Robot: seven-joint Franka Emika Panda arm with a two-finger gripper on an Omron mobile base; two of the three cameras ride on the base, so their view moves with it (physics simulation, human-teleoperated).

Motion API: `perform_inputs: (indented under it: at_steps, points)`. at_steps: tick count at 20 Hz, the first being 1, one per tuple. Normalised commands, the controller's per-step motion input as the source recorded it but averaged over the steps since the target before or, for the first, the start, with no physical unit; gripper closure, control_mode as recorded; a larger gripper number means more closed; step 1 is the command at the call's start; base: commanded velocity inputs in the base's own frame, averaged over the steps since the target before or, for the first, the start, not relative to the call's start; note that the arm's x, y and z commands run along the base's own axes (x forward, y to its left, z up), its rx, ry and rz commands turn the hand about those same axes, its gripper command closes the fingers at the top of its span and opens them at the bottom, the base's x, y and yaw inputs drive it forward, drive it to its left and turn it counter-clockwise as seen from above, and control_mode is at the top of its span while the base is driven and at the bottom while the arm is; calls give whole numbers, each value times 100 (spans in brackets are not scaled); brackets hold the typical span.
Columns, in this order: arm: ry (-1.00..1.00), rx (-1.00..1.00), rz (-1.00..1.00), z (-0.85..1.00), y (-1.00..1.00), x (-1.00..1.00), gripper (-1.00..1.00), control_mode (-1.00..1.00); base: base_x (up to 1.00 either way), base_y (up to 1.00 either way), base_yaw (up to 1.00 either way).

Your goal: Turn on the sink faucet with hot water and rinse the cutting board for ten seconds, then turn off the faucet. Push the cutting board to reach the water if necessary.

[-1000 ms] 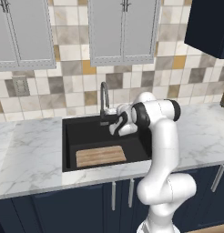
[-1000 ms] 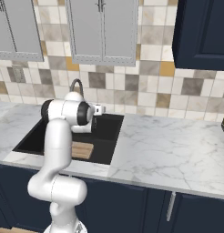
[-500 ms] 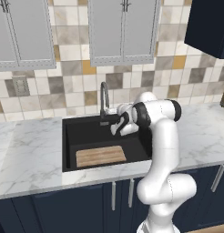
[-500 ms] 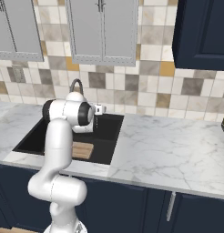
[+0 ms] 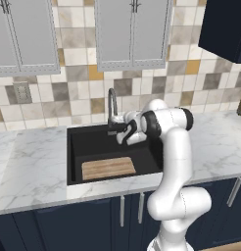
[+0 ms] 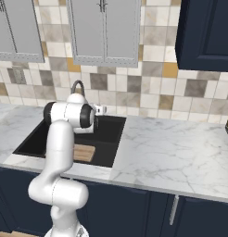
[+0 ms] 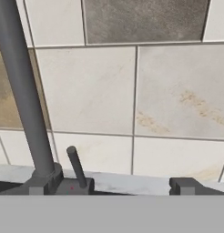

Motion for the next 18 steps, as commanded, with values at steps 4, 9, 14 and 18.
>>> perform_inputs:
  at_steps: [4,9,14,18]
  points:
    - [0,0,0,0,2,21,-100,-100,0,0,0]
    - [0,0,0,0,2,14,-100,-100,0,0,0]
    - [0,0,0,-1,3,6,-100,-100,0,0,0]
    - [0,0,0,-1,5,12,-100,-100,0,0,0]
